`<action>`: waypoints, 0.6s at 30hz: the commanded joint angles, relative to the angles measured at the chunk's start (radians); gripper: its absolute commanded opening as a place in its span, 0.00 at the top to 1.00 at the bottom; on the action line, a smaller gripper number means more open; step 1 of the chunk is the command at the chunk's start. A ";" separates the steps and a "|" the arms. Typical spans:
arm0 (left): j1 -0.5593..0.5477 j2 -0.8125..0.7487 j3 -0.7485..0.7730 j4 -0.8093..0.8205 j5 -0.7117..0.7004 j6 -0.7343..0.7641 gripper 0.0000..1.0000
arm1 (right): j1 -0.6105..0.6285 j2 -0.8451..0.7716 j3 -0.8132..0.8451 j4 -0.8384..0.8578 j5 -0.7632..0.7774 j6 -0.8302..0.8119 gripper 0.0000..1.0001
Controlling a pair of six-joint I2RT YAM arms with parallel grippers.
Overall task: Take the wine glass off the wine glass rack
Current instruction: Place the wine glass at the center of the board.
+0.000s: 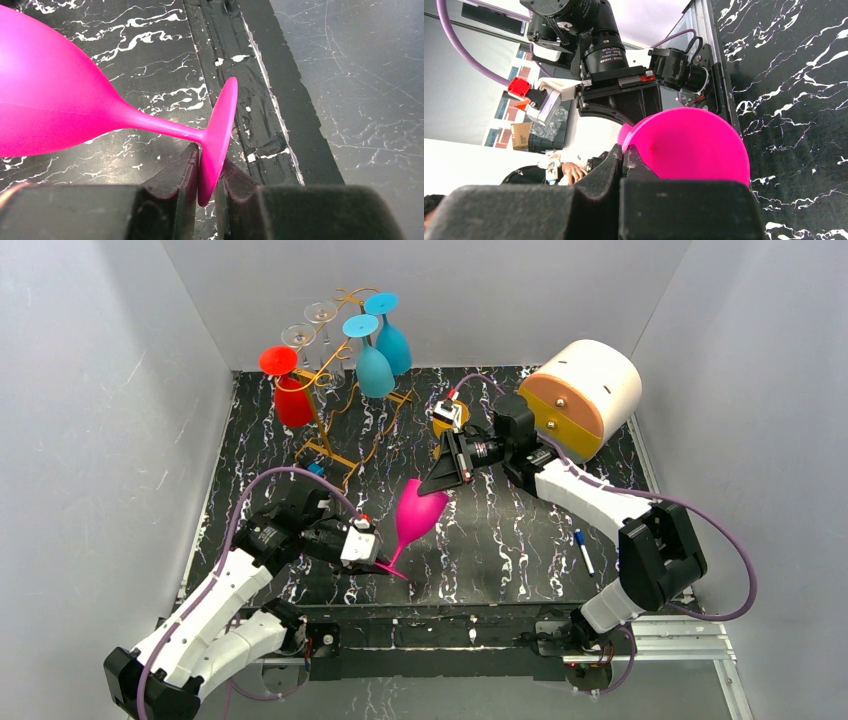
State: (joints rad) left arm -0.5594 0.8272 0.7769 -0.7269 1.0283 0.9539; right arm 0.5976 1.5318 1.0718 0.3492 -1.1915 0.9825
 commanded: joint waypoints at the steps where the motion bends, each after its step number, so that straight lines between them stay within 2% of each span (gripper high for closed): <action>1: -0.004 -0.019 0.003 -0.054 0.034 -0.046 0.82 | 0.007 -0.045 0.030 0.015 0.116 -0.065 0.99; 10: -0.004 -0.034 0.000 -0.068 0.010 -0.055 0.54 | 0.012 -0.038 0.040 0.000 0.102 -0.085 0.99; 13: -0.004 -0.037 0.005 -0.047 -0.018 -0.075 0.50 | 0.012 -0.048 0.056 -0.078 0.128 -0.144 0.99; 17: -0.004 -0.042 -0.006 -0.029 0.069 -0.040 0.49 | 0.012 -0.075 0.041 -0.075 0.090 -0.173 0.99; 18: -0.004 -0.047 -0.008 -0.020 0.072 -0.040 0.44 | 0.012 -0.084 0.036 -0.080 0.086 -0.188 0.99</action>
State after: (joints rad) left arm -0.5598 0.8017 0.7765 -0.7582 1.0100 0.8967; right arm 0.6136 1.5150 1.0756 0.2638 -1.1145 0.8707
